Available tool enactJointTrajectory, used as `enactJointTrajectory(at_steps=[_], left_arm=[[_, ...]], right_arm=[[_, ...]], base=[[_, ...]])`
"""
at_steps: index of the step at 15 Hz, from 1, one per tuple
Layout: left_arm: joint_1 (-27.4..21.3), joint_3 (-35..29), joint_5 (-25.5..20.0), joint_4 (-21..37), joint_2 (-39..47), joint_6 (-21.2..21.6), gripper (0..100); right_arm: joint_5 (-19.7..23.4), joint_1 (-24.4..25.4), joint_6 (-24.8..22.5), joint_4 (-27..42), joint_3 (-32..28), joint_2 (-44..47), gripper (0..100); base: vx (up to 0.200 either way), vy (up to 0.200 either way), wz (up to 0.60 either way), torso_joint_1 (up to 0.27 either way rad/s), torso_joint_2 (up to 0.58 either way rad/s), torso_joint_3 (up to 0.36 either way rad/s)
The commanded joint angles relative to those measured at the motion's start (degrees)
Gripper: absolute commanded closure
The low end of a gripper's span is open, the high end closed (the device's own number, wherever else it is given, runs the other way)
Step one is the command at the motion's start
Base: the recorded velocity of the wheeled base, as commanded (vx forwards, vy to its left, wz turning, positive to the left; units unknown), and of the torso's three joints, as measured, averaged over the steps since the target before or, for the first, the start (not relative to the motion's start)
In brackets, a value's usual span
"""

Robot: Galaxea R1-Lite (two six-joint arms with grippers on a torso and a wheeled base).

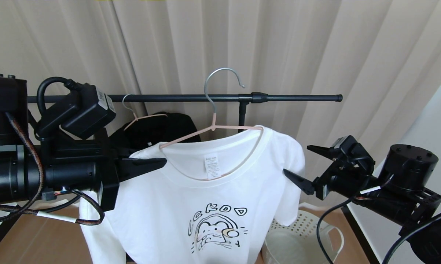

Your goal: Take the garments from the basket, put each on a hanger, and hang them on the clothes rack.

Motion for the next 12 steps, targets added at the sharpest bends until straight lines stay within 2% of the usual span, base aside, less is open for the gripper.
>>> enactJointTrajectory(at_steps=[1, 3, 10, 11, 12], left_arm=[[0.06, 0.07, 0.00, -0.01, -0.26, 0.01, 100], [-0.03, 0.16, 0.00, -0.01, -0.26, 0.01, 100], [-0.20, 0.78, 0.00, -0.01, -0.35, 0.01, 100], [-0.20, 0.78, 0.00, -0.01, -0.61, 0.01, 100], [-0.12, 1.04, 0.00, -0.01, -0.70, 0.01, 100]], right_arm=[[0.91, -1.17, -0.21, -0.02, 0.07, 0.28, 0], [3.37, -2.05, -1.53, -0.02, 0.25, 0.46, 0], [3.11, -2.05, -1.53, -1.16, -1.51, 3.71, 0], [2.67, -2.05, -1.44, -1.16, -1.69, 3.71, 100], [2.58, -2.31, -1.26, -1.16, -2.13, 3.62, 100]], base=[[0.000, 0.000, 0.00, 0.000, 0.00, 0.000], [0.000, 0.000, 0.00, 0.000, 0.00, 0.000], [0.000, 0.000, 0.00, 0.000, 0.00, 0.000], [0.000, 0.000, 0.00, 0.000, 0.00, 0.000], [0.000, 0.000, 0.00, 0.000, 0.00, 0.000]])
